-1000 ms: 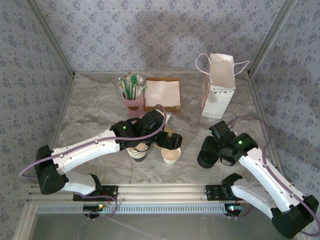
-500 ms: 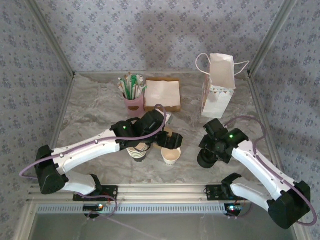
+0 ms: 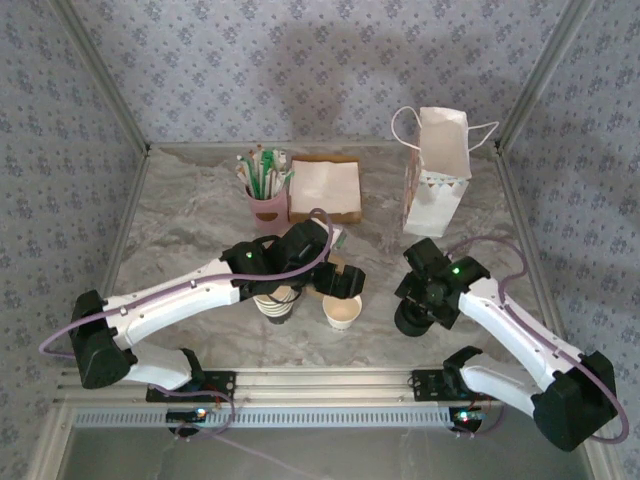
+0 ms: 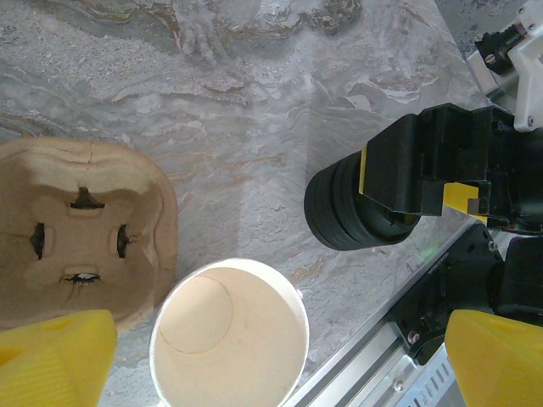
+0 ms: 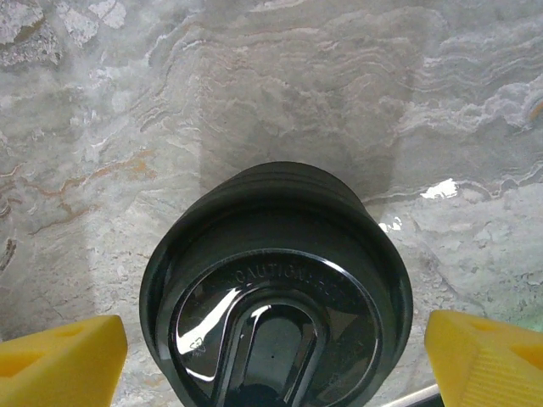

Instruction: Pack the takeout coffee

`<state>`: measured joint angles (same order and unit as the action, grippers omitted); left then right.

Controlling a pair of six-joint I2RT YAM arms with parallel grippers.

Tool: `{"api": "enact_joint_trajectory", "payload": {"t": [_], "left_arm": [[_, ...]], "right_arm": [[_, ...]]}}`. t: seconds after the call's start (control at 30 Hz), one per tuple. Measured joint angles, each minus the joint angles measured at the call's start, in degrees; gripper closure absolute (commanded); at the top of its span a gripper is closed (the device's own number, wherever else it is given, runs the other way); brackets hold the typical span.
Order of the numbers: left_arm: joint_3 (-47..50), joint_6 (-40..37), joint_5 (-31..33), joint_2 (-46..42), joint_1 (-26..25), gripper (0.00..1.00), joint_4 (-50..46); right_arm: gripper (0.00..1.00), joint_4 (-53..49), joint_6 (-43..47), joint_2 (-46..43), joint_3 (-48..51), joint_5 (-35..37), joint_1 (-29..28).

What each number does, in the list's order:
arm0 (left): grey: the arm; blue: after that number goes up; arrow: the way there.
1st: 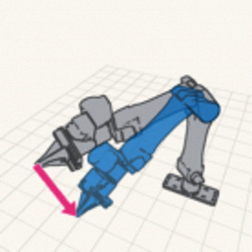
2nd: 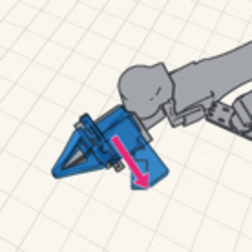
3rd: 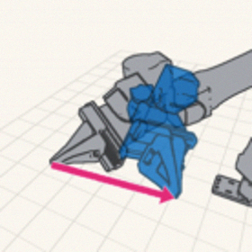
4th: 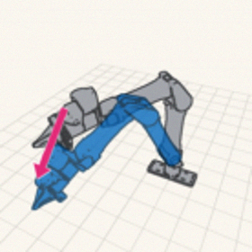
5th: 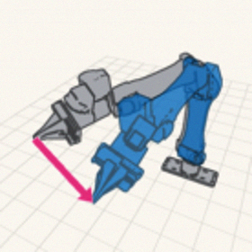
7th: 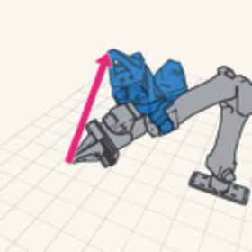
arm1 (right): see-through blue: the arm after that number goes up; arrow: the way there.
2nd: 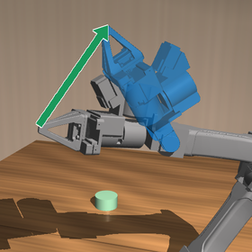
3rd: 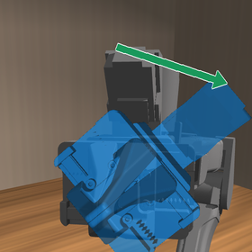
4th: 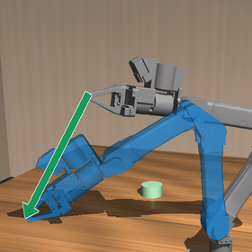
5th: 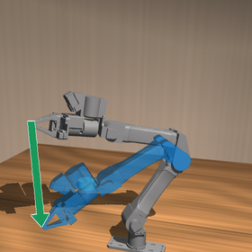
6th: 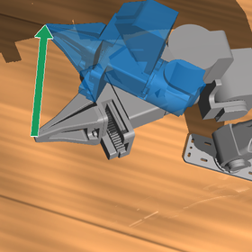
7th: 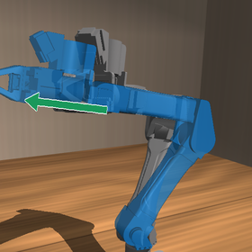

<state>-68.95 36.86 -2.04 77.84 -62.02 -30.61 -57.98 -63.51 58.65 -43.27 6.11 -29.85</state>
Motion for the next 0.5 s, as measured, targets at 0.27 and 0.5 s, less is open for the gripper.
{"api": "enact_joint_trajectory", "payload": {"t": [0.27, 0.5], "left_arm": [[0.00, 0.00, 0.00, 0.00, 0.00, 0.01, 0.00], [0.00, -0.02, 0.00, 0.00, 0.00, 0.01, -0.02]], "right_arm": [[0.15, 1.01, -0.17, 0.98, 0.00, -0.63, 0.00], [0.14, 0.98, -0.17, 1.05, 0.00, -0.79, 0.00]]}}
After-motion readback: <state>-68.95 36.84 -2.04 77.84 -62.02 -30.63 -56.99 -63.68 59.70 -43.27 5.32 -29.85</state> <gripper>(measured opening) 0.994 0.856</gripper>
